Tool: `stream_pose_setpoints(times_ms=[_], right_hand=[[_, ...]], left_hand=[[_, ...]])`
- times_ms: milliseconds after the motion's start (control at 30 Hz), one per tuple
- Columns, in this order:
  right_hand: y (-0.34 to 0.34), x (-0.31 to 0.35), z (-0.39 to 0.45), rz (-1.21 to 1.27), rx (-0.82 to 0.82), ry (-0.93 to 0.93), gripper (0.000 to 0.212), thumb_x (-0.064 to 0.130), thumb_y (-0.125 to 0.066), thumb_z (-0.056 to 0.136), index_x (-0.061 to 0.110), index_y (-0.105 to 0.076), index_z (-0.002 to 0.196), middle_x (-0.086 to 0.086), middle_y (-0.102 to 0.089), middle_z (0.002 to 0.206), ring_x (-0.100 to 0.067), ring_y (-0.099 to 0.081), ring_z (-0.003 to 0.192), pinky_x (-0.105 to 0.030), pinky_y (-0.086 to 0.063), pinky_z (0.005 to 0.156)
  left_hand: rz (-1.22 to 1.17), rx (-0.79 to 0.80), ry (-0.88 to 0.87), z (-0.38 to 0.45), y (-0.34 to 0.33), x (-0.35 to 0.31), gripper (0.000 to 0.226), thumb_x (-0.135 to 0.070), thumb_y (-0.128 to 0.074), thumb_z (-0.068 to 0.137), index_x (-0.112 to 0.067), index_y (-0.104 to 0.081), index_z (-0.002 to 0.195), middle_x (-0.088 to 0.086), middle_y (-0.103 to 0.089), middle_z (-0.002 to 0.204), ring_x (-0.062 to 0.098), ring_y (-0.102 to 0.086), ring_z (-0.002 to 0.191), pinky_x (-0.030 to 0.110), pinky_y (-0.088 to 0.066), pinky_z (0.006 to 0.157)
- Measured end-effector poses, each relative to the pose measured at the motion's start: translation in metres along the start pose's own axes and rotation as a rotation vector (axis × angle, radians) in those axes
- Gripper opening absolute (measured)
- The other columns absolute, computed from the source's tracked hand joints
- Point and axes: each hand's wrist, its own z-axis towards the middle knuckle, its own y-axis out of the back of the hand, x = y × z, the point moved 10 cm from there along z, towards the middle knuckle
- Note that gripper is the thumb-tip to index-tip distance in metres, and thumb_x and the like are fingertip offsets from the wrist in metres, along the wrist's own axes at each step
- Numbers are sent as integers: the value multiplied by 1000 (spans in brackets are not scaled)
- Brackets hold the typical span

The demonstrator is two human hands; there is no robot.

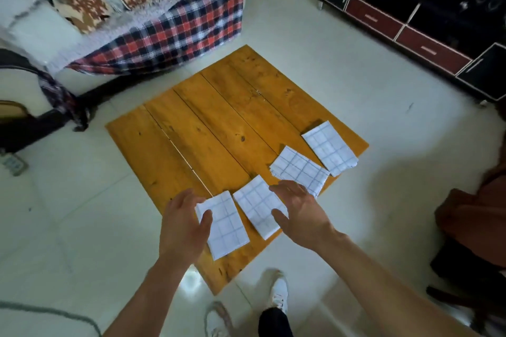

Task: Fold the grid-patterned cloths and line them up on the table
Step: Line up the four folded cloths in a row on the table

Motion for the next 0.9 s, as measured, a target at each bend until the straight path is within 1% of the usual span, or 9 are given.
stream_pose_setpoints(times_ms=[67, 133, 233, 300, 433, 533, 733, 800, 900], right_hand=[[28, 15, -16, 5, -38, 18, 51, 32, -58, 94, 22, -45, 143, 0, -41, 150, -22, -38, 138, -41, -41, 109], [53, 31, -33, 17, -81, 30, 50, 32, -59, 94, 22, -47, 142, 0, -42, 150, -21, -38, 138, -42, -42, 109], [82, 52, -63, 1, -128, 69, 48, 31, -60, 94, 19, -50, 140, -3, -46, 147, -23, -41, 136, -42, -44, 107], [96, 61, -82, 2, -145, 69, 48, 31, -62, 93, 18, -51, 138, -4, -48, 145, -24, -43, 135, -43, -45, 106], [121, 82, -116, -53, -150, 86, 48, 35, -63, 93, 21, -51, 137, -1, -48, 145, -21, -43, 134, -41, -41, 110], [138, 97, -130, -55, -162, 111, 48, 35, -62, 94, 21, -50, 138, 1, -48, 144, -18, -43, 133, -33, -37, 109], [151, 103, -140, -48, -148, 184, 50, 38, -62, 94, 23, -47, 139, 1, -46, 146, -19, -43, 133, -32, -37, 108], [158, 94, -139, -32, -145, 211, 50, 39, -62, 93, 24, -47, 139, 3, -46, 146, -18, -43, 133, -31, -38, 107], [171, 72, -135, -6, -137, 237, 51, 41, -61, 93, 26, -47, 139, 4, -46, 146, -18, -43, 133, -34, -39, 108]], left_hand=[[-9, -28, 17, -18, 30, -12, 27, -24, -68, 91, -15, -63, 115, 9, -56, 136, 28, -50, 124, 46, -49, 95], [-22, -59, -5, -35, 57, -23, 25, -22, -68, 90, -15, -64, 113, 9, -58, 133, 29, -50, 121, 47, -49, 95], [-57, -134, -42, -58, 92, -35, 20, -23, -67, 89, -15, -63, 108, 8, -63, 119, 26, -54, 110, 45, -51, 88], [-66, -132, -50, -75, 105, -42, 20, -25, -67, 90, -15, -62, 107, 7, -64, 113, 24, -55, 105, 41, -51, 84], [-28, -84, -20, -120, 121, -54, 25, -35, -64, 92, -19, -62, 112, 3, -62, 118, 19, -55, 108, 36, -50, 88], [-47, -159, -10, -148, 139, -59, 26, -36, -63, 93, -21, -62, 113, 1, -62, 122, 18, -54, 111, 35, -49, 90], [-59, -264, 93, -178, 143, -52, 28, -40, -65, 92, -23, -64, 114, 2, -62, 126, 20, -56, 112, 35, -48, 89], [-47, -277, 121, -181, 136, -58, 29, -41, -65, 91, -23, -64, 115, 1, -63, 126, 21, -57, 111, 35, -48, 89], [-25, -291, 168, -184, 120, -80, 29, -39, -65, 92, -21, -65, 115, 3, -63, 126, 21, -58, 110, 36, -49, 91]])
